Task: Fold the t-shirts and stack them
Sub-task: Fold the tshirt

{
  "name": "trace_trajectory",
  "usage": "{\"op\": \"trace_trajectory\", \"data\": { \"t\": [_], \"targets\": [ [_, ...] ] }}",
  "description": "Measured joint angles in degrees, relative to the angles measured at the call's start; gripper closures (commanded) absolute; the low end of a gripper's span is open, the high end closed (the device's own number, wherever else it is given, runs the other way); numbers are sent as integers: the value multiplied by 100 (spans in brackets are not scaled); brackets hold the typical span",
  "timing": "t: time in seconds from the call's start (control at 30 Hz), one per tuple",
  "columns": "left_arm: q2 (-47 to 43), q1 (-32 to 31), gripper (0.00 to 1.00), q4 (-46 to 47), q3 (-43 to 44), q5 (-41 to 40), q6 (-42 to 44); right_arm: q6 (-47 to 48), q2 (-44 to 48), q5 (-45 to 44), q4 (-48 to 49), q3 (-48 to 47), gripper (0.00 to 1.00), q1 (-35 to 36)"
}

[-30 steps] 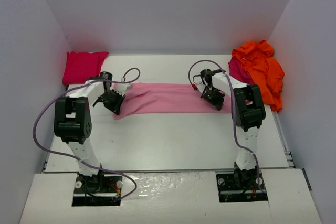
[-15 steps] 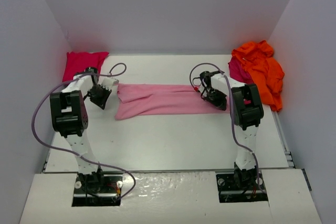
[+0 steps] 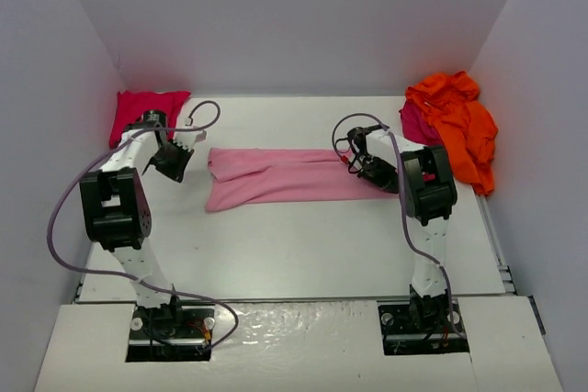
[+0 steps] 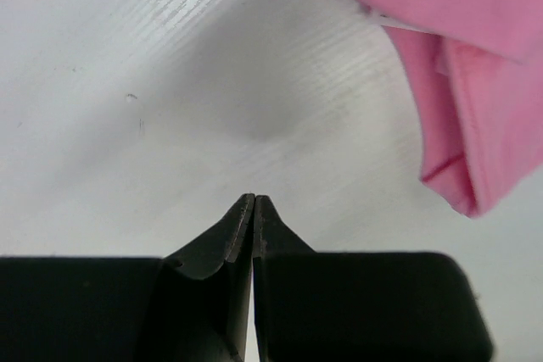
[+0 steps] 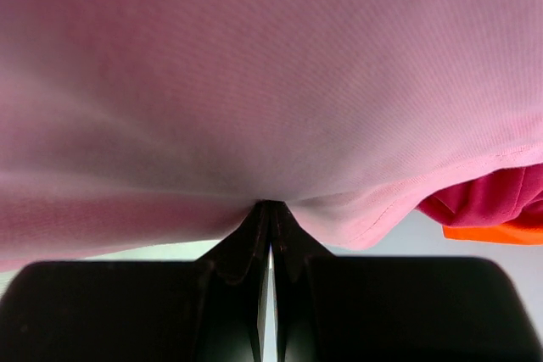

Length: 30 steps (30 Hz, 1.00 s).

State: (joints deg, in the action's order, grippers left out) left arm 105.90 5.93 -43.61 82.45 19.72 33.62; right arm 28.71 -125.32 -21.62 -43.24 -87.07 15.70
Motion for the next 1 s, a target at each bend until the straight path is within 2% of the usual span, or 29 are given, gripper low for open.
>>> {"op": "trace_trajectory", "data": {
  "t": [0.2, 0.33, 0.43, 0.6, 0.87, 1.0],
  "targets": [
    [-1541, -561, 100, -124, -94, 445, -178, -18, 26, -114, 18, 100, 100, 195],
    [-1981, -1178, 100, -261, -74, 753, -320, -48, 142, -93, 17, 299, 100, 479],
    [-1950, -1512, 100, -332, -95, 928, -422, -145, 249, 26, 18, 369, 99, 642],
    [-1651, -1706, 100, -318, -332, 985, -533, -310, 509, 253, 139, 287, 97, 694],
    [-1026, -1754, 100, -258, -363, 981, -551, -309, 970, -421, 260, -1042, 96, 506],
    [-958, -1800, 100, -289, -363, 988, -515, -259, 906, -517, 306, -1572, 100, 254]
  ]
}}
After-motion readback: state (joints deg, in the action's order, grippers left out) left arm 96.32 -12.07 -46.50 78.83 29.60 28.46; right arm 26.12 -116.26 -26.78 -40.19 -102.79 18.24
